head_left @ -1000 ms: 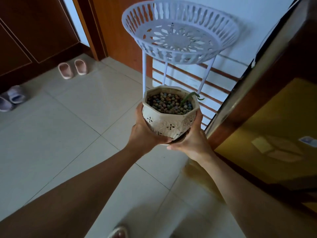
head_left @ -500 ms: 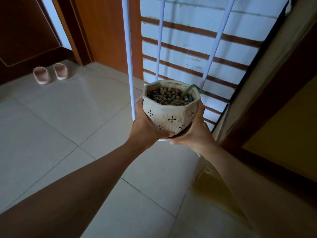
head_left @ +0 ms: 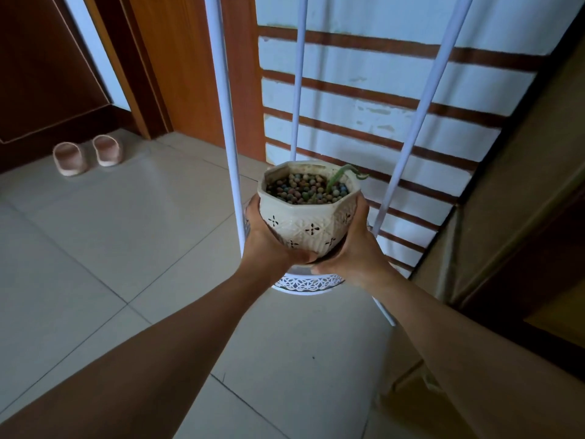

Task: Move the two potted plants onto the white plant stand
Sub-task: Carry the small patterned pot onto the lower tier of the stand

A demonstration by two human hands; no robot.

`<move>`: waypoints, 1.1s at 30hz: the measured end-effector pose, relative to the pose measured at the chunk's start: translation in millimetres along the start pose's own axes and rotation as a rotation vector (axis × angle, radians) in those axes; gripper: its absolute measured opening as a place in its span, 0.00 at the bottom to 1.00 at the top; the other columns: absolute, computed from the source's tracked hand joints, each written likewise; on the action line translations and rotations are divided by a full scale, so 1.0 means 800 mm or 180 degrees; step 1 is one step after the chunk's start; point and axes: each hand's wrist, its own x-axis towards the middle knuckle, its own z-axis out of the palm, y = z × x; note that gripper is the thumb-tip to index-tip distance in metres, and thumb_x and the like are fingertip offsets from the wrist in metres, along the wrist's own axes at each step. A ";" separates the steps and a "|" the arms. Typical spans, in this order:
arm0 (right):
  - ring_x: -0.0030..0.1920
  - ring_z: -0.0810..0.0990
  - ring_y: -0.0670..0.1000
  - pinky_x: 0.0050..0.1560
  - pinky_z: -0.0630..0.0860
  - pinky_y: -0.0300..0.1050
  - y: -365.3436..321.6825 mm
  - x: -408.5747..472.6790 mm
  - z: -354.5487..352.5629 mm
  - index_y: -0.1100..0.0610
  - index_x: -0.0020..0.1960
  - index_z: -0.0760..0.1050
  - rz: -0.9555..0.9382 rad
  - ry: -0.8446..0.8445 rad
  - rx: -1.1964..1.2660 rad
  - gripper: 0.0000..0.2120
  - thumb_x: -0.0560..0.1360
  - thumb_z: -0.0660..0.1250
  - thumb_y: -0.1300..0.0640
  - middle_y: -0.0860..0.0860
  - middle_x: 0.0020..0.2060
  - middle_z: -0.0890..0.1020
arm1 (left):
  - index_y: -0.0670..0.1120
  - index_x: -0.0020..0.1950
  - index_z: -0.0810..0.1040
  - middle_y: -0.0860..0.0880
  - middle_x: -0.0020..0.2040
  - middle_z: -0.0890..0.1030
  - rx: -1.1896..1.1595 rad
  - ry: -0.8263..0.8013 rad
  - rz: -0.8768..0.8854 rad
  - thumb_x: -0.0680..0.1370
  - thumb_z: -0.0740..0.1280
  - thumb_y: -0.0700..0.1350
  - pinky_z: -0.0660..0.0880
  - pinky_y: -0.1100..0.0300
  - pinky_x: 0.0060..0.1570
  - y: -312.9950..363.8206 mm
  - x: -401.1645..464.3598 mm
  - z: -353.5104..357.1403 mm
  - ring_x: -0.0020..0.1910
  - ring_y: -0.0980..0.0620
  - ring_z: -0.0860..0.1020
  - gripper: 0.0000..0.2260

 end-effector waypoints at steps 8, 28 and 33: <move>0.63 0.70 0.50 0.56 0.78 0.56 0.030 0.041 -0.001 0.43 0.71 0.42 0.0118 0.0075 0.0011 0.64 0.50 0.81 0.63 0.45 0.60 0.69 | 0.52 0.72 0.54 0.70 0.51 0.67 0.0254 0.0041 -0.0069 0.52 0.82 0.40 0.70 0.72 0.45 -0.031 0.046 0.023 0.55 0.58 0.70 0.56; 0.62 0.76 0.51 0.46 0.69 0.40 0.051 0.058 0.022 0.48 0.71 0.43 -0.0017 0.0449 -0.0984 0.63 0.49 0.82 0.44 0.48 0.65 0.74 | 0.50 0.72 0.54 0.51 0.61 0.74 0.0555 -0.0173 -0.0436 0.55 0.81 0.37 0.75 0.53 0.56 -0.055 0.064 0.021 0.57 0.50 0.73 0.53; 0.61 0.77 0.53 0.47 0.72 0.42 0.052 0.057 0.024 0.47 0.71 0.43 -0.0048 0.0524 -0.1139 0.63 0.51 0.82 0.44 0.48 0.64 0.75 | 0.51 0.71 0.56 0.52 0.57 0.76 0.0814 -0.0115 -0.0508 0.54 0.81 0.40 0.76 0.52 0.56 -0.055 0.064 0.022 0.56 0.48 0.74 0.51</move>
